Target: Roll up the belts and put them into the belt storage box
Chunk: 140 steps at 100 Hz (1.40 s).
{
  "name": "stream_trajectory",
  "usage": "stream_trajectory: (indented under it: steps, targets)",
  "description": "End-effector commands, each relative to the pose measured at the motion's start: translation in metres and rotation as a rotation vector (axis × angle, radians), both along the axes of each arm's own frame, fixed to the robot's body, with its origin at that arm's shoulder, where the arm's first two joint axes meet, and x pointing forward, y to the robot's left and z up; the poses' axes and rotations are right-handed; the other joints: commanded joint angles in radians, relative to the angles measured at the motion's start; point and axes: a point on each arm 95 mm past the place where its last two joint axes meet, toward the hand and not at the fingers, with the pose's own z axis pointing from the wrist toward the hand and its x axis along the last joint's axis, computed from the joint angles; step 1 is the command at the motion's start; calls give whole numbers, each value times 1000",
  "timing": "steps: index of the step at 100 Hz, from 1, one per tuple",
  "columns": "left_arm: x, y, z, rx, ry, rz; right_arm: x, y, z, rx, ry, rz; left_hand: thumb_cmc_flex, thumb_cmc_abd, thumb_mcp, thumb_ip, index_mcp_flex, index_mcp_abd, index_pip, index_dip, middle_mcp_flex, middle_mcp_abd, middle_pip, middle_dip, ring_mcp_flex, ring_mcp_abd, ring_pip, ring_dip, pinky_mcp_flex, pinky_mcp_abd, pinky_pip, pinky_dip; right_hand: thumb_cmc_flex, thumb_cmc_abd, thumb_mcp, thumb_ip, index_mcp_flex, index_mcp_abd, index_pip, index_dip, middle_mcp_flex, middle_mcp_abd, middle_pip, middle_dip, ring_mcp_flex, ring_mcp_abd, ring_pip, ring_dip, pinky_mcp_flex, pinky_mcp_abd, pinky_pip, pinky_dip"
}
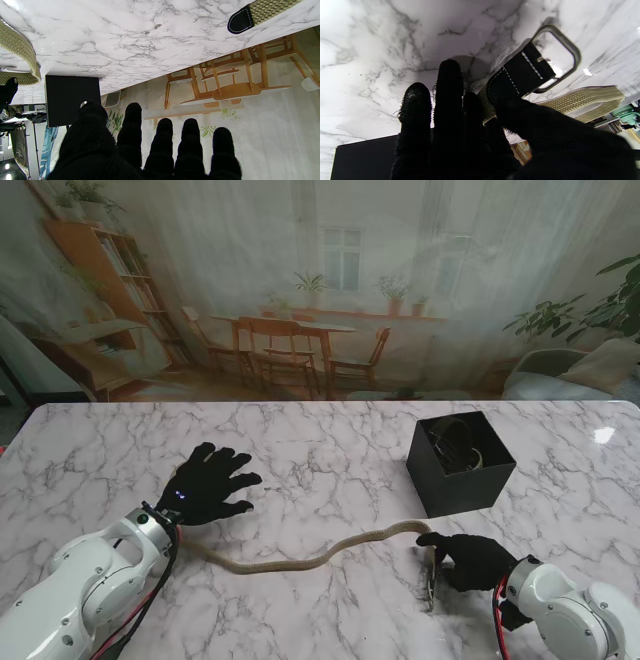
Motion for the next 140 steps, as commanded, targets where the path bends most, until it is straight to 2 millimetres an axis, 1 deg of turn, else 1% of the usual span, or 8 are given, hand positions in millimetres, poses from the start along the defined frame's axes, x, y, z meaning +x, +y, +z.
stream_trajectory:
  steps: [1,32,43,75,105,122,129,140]
  targets:
    - [0,-2,-2,3,16,-2,-4,-2,-5,-34,17,8,27,49,-24,3,16,27,5,7,24,15,-14,13,18,16,-30,-3,-14,42,-36,8,60,-44,77,21,-27,-39,-18,44,-46,-18,-16,-15,-21,-10,-44,-9,-9,-34,-11,13]
    - [0,-2,-3,1,16,-1,-2,-3,-12,-121,-70,37,23,50,-26,3,16,24,6,8,19,15,-15,13,16,15,-30,-3,-16,41,-37,8,-73,-40,-220,-77,247,-292,248,289,-172,-10,54,38,-87,-21,-21,27,-50,0,0,66]
    - [0,-2,-3,1,14,-2,-2,-2,-14,-122,-132,42,22,50,-26,3,16,24,6,8,16,16,-15,13,16,15,-30,-2,-16,42,-37,8,-30,-106,-250,-182,291,-372,530,189,-193,-29,53,42,-187,-19,-15,35,-97,51,5,96]
    - [0,-3,-3,-1,14,-3,0,1,-21,-93,-200,38,17,50,-27,2,16,27,8,9,10,16,-16,13,12,15,-30,-2,-19,41,-39,9,-31,-159,-214,-207,482,-391,775,62,-146,22,-42,-57,-351,39,-152,-129,-224,171,-171,22]
    - [0,-3,-3,-1,14,-5,4,7,-30,-10,-256,5,15,50,-27,2,18,25,9,10,9,17,-16,13,11,14,-31,-2,-19,41,-40,9,43,-135,-232,-234,427,-379,758,48,324,-98,61,2,-51,-35,-37,-58,-90,180,-91,22]
    - [0,-3,-3,-2,14,-6,5,8,-32,13,-287,5,16,49,-26,3,19,25,10,11,10,17,-15,13,11,14,-30,-2,-19,41,-41,10,64,-130,-221,-228,348,-331,579,-15,511,-157,103,131,86,-62,68,29,-42,137,-30,45]
    - [0,-3,-3,-2,14,-6,6,8,-33,16,-299,11,15,49,-26,3,18,25,9,11,10,17,-15,13,11,14,-30,-1,-19,41,-41,10,44,-118,-191,-212,309,-315,326,-30,570,-190,139,169,124,-65,103,58,-20,126,-4,41]
    - [0,-3,-3,-4,13,-8,6,8,-33,19,-307,12,14,49,-26,3,17,24,9,11,11,16,-14,14,11,14,-30,-1,-19,40,-41,10,46,-106,-171,-188,90,-439,219,-60,626,-159,158,163,181,-28,150,77,12,144,26,45]
